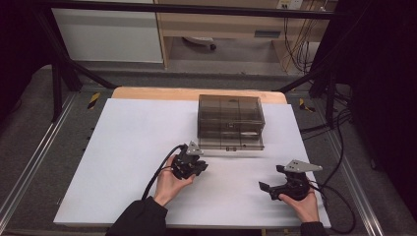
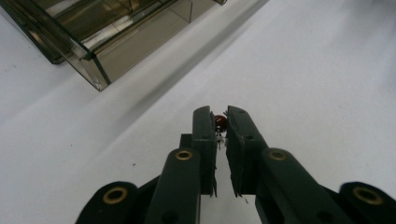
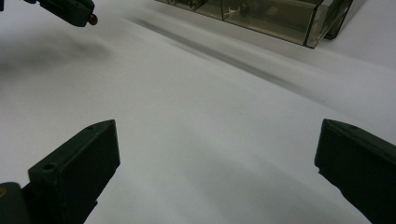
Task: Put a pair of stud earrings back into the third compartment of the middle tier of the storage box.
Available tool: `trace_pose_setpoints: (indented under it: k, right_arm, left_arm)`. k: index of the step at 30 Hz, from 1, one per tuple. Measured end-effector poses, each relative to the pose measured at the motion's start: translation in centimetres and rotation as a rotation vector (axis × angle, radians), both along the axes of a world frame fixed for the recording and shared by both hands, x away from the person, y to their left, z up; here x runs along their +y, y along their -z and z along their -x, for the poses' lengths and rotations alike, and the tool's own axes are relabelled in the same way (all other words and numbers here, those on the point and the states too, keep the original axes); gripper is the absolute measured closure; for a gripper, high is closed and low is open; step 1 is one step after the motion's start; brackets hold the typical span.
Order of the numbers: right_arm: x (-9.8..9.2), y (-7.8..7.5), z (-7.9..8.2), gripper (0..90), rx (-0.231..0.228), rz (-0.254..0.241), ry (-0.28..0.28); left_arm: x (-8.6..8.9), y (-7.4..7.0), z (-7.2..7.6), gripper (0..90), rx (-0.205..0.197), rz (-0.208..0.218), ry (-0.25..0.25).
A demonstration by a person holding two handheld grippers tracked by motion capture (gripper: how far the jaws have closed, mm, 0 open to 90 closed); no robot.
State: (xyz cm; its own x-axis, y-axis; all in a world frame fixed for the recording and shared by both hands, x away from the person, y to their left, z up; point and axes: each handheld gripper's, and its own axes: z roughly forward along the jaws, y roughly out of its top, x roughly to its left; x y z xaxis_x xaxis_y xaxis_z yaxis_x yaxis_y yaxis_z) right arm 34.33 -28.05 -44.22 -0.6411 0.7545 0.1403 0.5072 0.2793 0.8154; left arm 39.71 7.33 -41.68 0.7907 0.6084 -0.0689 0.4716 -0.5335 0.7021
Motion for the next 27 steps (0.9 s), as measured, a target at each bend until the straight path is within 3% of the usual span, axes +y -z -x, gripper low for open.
trace_pose_setpoints:
  k: [14, 27]
  right_arm:
    - [0.0, 0.0, 0.0, 0.6, 0.002, 0.002, -0.002]
    - [-0.1, -0.1, 0.0, 0.6, -0.005, -0.003, 0.000]
  left_arm:
    - [-1.8, -2.3, -0.5, 81.3, -0.019, 0.013, 0.032]
    - [-5.2, -4.0, -1.5, 81.3, -0.045, -0.005, 0.070]
